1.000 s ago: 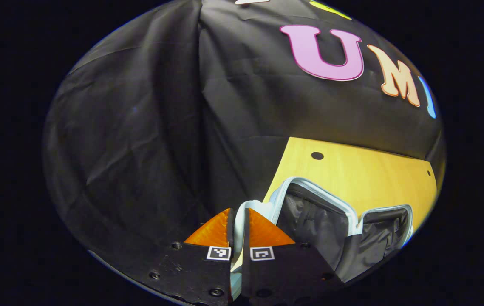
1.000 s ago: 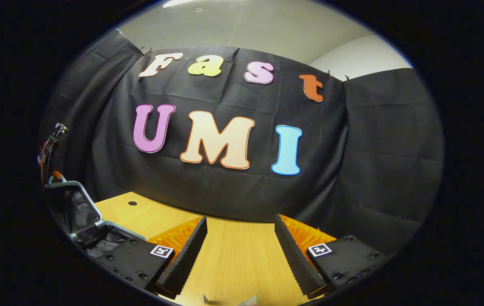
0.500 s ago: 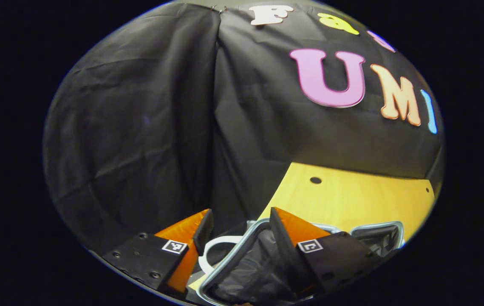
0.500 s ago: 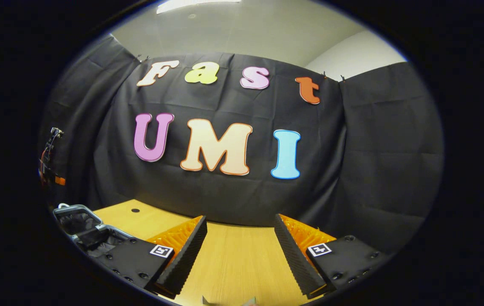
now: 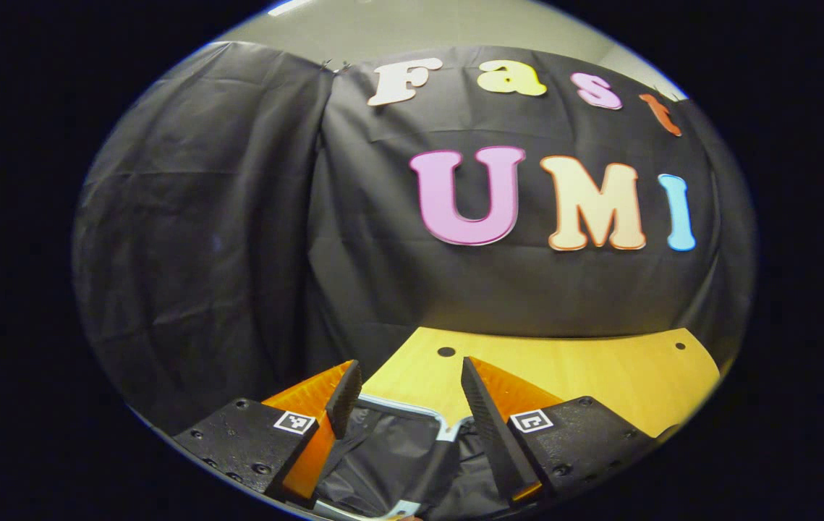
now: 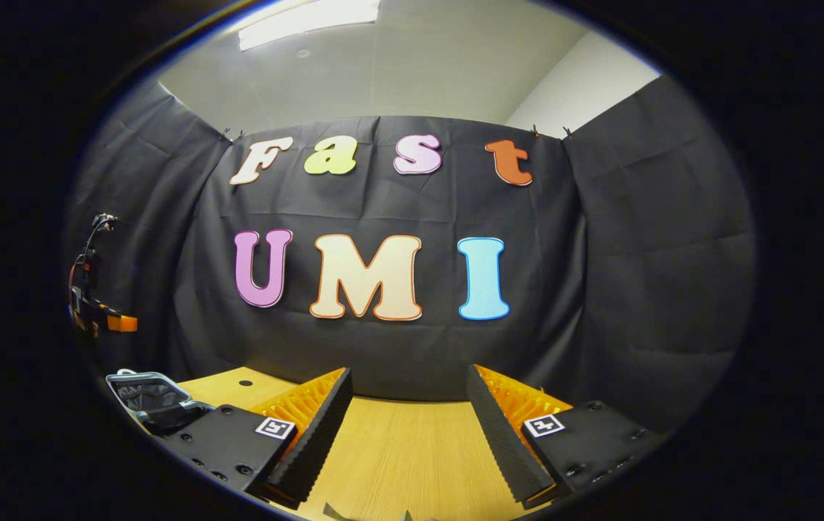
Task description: First open the suitcase, pack the skin care products into it, and then close the suitcase.
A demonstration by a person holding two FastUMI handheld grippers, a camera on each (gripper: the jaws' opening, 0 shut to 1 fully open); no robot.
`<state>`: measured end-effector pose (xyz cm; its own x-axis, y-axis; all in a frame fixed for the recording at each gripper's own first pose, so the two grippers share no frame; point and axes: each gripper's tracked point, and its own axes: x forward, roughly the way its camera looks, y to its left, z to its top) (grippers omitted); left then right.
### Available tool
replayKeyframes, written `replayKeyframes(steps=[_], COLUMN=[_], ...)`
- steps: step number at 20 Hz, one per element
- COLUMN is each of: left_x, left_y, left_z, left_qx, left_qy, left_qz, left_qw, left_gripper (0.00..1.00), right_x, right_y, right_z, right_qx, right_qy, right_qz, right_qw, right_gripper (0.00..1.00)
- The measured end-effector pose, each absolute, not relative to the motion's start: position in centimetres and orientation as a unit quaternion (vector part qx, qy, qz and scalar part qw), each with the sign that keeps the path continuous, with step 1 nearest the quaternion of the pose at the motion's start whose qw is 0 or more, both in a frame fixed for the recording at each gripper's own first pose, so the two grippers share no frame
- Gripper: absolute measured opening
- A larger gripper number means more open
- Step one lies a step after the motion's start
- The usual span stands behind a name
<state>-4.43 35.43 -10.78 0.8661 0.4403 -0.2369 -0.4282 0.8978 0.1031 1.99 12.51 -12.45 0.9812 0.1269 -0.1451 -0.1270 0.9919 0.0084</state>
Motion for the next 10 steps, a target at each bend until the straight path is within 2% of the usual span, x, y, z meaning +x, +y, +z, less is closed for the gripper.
replayKeyframes(steps=[4, 8, 10], left_x=[-3.2, -2.7, -2.7], left_y=[28.0, 20.0, 16.3], left_z=[-9.8, -10.3, -11.6], left_qx=[0.01, 0.006, 0.007], left_qy=[0.122, 0.123, 0.125], left_qz=[0.185, 0.13, 0.105], left_qw=[0.975, 0.984, 0.987], left_gripper=[0.83, 0.83, 0.83], right_x=[1.6, 1.0, 0.4], right_y=[10.2, 8.5, 7.9], right_z=[-11.7, -12.2, -12.6], right_qx=[0.006, 0.008, 0.011], right_qy=[0.068, 0.07, 0.069], right_qz=[0.075, 0.089, 0.097], right_qw=[0.995, 0.994, 0.993], right_gripper=[1.0, 0.96, 0.99])
